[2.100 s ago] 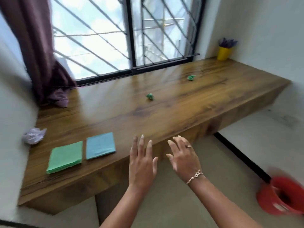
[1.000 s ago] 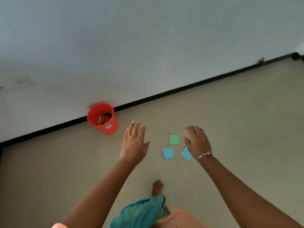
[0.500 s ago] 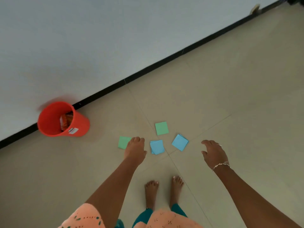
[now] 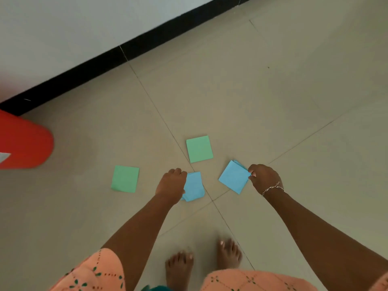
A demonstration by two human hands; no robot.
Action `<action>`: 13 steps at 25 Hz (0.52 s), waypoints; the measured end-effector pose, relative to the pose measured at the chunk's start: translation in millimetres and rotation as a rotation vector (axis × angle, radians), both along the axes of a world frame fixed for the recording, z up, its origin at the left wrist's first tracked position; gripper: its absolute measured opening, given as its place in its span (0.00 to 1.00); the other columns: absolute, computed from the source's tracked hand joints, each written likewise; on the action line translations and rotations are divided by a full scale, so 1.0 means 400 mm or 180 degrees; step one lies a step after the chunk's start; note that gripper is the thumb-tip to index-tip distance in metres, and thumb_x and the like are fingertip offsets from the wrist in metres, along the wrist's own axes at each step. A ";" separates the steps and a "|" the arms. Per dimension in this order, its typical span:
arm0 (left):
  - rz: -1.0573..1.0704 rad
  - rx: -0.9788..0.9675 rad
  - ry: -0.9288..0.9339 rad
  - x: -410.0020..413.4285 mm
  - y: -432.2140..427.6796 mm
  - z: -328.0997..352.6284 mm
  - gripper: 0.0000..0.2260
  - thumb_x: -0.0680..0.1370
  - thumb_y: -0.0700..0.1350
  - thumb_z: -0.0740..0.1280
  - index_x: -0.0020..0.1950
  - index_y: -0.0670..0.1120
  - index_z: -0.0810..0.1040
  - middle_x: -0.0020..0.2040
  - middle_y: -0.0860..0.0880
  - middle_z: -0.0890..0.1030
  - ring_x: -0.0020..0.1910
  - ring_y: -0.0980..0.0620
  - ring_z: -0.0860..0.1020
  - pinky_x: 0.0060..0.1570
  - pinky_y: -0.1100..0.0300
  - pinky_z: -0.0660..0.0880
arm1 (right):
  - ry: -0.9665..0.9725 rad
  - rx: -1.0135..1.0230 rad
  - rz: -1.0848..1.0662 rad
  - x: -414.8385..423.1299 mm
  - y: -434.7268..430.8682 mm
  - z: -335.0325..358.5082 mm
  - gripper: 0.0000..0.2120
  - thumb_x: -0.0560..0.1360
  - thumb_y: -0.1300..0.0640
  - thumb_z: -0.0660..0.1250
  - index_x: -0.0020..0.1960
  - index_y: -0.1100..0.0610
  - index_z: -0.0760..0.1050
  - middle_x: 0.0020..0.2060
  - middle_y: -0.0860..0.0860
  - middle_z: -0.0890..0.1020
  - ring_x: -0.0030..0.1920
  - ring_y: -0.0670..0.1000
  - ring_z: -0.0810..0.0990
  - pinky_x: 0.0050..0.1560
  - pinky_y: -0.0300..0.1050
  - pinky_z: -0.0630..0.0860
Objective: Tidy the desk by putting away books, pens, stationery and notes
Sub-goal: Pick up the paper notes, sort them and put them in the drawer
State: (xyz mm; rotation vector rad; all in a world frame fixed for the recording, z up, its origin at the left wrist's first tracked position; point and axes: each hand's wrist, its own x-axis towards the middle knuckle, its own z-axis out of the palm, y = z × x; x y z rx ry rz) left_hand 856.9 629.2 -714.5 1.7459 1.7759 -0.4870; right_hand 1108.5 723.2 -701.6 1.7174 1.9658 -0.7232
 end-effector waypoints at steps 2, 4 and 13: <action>-0.0228 0.0012 0.0118 0.008 0.026 -0.100 0.22 0.76 0.48 0.66 0.67 0.42 0.65 0.64 0.44 0.70 0.62 0.46 0.69 0.59 0.56 0.67 | -0.0039 -0.0046 -0.0026 0.004 0.031 -0.107 0.13 0.76 0.57 0.63 0.60 0.57 0.73 0.55 0.55 0.77 0.57 0.56 0.75 0.53 0.45 0.70; -0.0433 0.0035 0.0209 0.023 0.041 -0.177 0.24 0.76 0.49 0.67 0.68 0.42 0.64 0.64 0.43 0.69 0.61 0.45 0.69 0.58 0.55 0.68 | -0.0045 -0.0102 -0.0087 0.007 0.047 -0.187 0.17 0.75 0.56 0.65 0.62 0.58 0.70 0.57 0.57 0.75 0.58 0.57 0.74 0.55 0.47 0.70; -0.0131 0.0231 0.0361 0.053 -0.004 -0.350 0.37 0.38 0.54 0.82 0.43 0.43 0.80 0.38 0.44 0.79 0.33 0.47 0.77 0.30 0.57 0.74 | -0.0334 0.0085 -0.0058 -0.037 0.046 -0.359 0.32 0.67 0.50 0.74 0.64 0.61 0.64 0.59 0.58 0.70 0.58 0.59 0.72 0.57 0.51 0.72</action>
